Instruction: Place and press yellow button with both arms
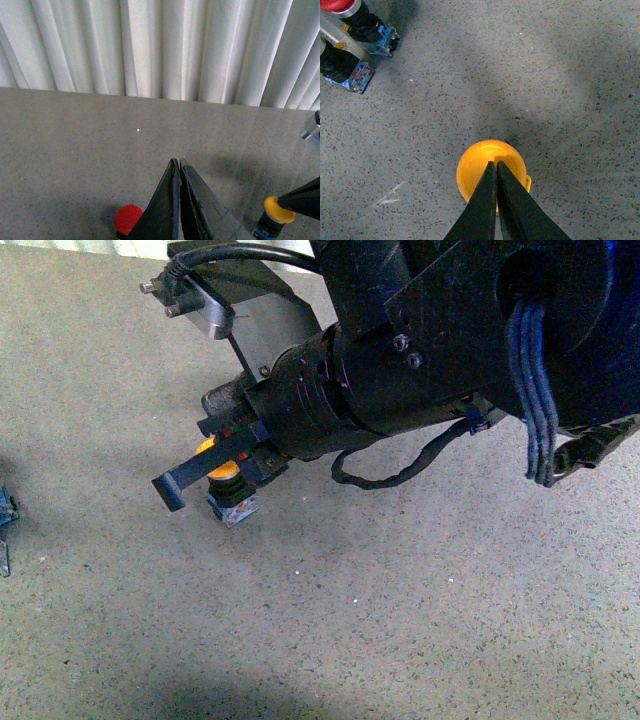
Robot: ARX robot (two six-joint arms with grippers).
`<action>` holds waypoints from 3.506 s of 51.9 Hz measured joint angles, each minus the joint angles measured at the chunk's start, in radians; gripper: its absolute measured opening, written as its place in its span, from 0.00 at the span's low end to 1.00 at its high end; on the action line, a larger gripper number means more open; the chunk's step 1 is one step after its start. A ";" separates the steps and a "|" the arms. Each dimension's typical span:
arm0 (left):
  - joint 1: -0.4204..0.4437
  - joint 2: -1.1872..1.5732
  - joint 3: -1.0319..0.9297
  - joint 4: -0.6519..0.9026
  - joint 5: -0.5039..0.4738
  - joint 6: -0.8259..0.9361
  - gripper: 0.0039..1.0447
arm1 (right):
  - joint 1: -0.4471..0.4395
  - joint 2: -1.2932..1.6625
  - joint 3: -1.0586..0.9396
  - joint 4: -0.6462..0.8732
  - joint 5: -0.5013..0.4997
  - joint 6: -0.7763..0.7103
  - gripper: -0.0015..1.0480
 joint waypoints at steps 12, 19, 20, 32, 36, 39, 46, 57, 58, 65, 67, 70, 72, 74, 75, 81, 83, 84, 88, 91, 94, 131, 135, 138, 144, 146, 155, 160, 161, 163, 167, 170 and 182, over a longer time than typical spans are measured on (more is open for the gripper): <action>0.000 0.000 0.000 0.000 0.000 0.000 0.01 | 0.000 0.013 0.021 -0.035 0.008 0.016 0.01; 0.000 0.000 0.000 0.000 0.000 0.000 0.01 | 0.000 0.024 0.037 -0.063 0.015 0.023 0.01; 0.000 0.000 0.000 0.000 0.000 0.000 0.01 | 0.000 0.026 0.038 -0.065 0.015 0.026 0.01; 0.000 0.000 0.000 0.000 0.000 0.000 0.01 | -0.002 0.030 0.030 -0.032 0.010 0.066 0.01; 0.000 0.000 0.000 0.000 0.000 0.000 0.01 | -0.006 0.016 0.015 -0.007 -0.002 0.094 0.01; 0.000 0.000 0.000 0.000 0.000 0.000 0.01 | -0.012 -0.009 -0.008 0.016 0.002 0.116 0.01; 0.000 0.000 0.000 0.000 0.000 0.000 0.01 | -0.038 -0.085 -0.073 0.072 0.001 0.181 0.01; 0.000 0.000 0.000 0.000 0.000 0.000 0.01 | -0.126 -0.267 -0.211 0.196 0.048 0.232 0.01; 0.000 0.000 0.000 0.000 0.000 0.000 0.01 | -0.139 -0.288 -0.232 0.209 0.051 0.236 0.01; 0.000 0.000 0.000 0.000 0.000 0.000 0.01 | -0.282 -0.503 -0.433 0.243 0.126 0.224 0.20; 0.000 0.000 0.000 0.000 0.000 0.000 0.01 | -0.331 -0.587 -0.489 0.235 0.127 0.215 0.29; 0.000 0.000 0.000 0.000 0.000 0.000 0.01 | -0.370 -0.695 -0.595 0.381 0.298 0.186 0.25; 0.000 0.000 0.000 0.000 0.000 0.000 0.01 | -0.388 -0.753 -0.671 0.542 0.417 0.172 0.16; 0.000 0.000 0.000 0.000 0.000 0.000 0.01 | -0.405 -0.798 -0.729 0.645 0.463 0.166 0.08; 0.000 0.000 0.000 0.000 0.000 0.000 0.01 | -0.413 -0.821 -0.757 0.674 0.464 0.163 0.03; 0.000 0.000 0.000 0.000 0.000 0.000 0.01 | -0.440 -0.893 -0.869 0.687 0.432 0.148 0.01; 0.000 0.000 0.000 0.000 0.000 0.000 0.01 | -0.450 -0.922 -0.899 0.685 0.421 0.146 0.01; 0.000 0.000 0.000 0.000 0.000 0.000 0.01 | -0.454 -0.934 -0.909 0.683 0.417 0.146 0.01; 0.000 0.000 0.000 0.000 0.000 0.000 0.01 | -0.467 -0.980 -0.940 0.676 0.407 0.146 0.01; 0.000 0.000 0.000 0.000 0.000 0.000 0.01 | -0.476 -1.010 -0.958 0.667 0.400 0.146 0.01; 0.000 0.000 0.000 0.000 0.000 0.000 0.01 | -0.488 -1.057 -0.990 0.648 0.389 0.146 0.01; 0.000 0.000 0.000 0.000 0.000 0.000 0.01 | -0.573 -1.585 -1.130 0.284 0.304 0.145 0.01; 0.000 0.000 0.000 0.000 0.000 0.000 0.01 | -0.573 -1.632 -1.130 0.240 0.304 0.145 0.01; 0.000 0.000 0.000 0.000 0.000 0.000 0.01 | -0.573 -1.668 -1.130 0.204 0.304 0.145 0.01; 0.000 0.000 0.000 0.000 0.000 0.000 0.01 | -0.573 -1.723 -1.130 0.152 0.304 0.145 0.01; 0.000 0.000 0.000 0.000 0.000 0.000 0.01 | -0.573 -1.742 -1.130 0.133 0.304 0.145 0.01; 0.000 0.000 0.000 0.000 0.000 0.000 0.01 | -0.573 -1.796 -1.130 0.079 0.304 0.145 0.01; 0.000 0.000 0.000 0.000 0.000 0.000 0.01 | -0.573 -1.821 -1.130 0.054 0.304 0.145 0.01; 0.000 0.000 0.000 0.000 0.000 0.000 0.01 | -0.573 -1.829 -1.130 0.046 0.304 0.145 0.01; 0.000 0.000 0.000 0.000 0.000 0.000 0.01 | -0.573 -1.841 -1.130 0.033 0.304 0.145 0.01; 0.000 0.000 0.000 0.000 0.000 0.000 0.01 | -0.573 -1.857 -1.130 0.016 0.304 0.145 0.01; 0.000 0.000 0.000 0.000 0.000 0.000 0.01 | -0.573 -1.915 -1.130 -0.057 0.304 0.145 0.01; 0.000 0.000 0.000 0.000 0.000 0.000 0.01 | -0.573 -2.036 -1.130 -0.166 0.306 0.145 0.01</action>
